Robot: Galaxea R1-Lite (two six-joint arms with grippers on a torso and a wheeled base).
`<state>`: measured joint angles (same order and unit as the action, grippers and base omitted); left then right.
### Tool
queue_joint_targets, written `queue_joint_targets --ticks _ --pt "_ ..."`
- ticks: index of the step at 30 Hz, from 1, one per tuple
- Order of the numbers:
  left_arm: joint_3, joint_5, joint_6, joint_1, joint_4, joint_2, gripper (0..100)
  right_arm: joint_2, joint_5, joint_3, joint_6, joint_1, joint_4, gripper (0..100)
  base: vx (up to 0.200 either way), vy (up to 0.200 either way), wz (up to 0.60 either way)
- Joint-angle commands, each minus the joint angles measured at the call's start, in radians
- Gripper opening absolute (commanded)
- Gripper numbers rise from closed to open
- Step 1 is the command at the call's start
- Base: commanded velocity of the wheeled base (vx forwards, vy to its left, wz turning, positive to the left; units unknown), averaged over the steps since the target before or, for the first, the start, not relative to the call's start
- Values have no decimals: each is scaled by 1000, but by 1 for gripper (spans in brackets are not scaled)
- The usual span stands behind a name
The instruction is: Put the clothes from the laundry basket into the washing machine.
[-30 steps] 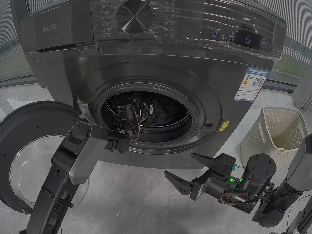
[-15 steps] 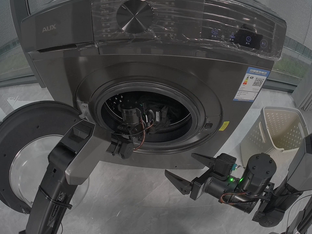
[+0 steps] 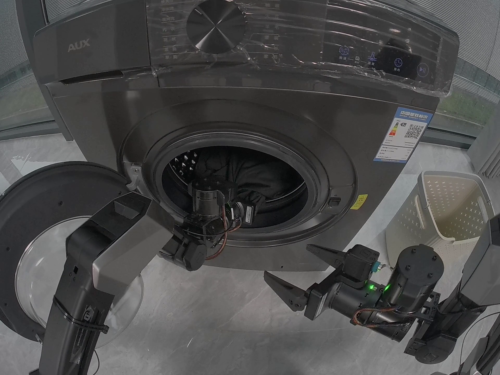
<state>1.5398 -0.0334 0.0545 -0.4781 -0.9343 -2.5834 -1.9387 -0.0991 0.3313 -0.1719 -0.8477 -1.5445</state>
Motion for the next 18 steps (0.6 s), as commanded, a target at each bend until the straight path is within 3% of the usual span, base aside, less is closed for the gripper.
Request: queue_joint_targets --ticks 1,7,12,18 --pt "51 9 11 15 6 -43 0 3 1 0 0 -1 0 100 0 0 0" --pt "175 -8 7 21 9 -77 0 1 -1 2 0 -1 0 100 0 0 0" --pt "460 -56 2 44 8 -181 0 3 1 3 0 -1 0 100 0 0 0" --pt "460 -57 -8 56 5 -196 0 0 -1 8 0 -1 0 100 0 0 0"
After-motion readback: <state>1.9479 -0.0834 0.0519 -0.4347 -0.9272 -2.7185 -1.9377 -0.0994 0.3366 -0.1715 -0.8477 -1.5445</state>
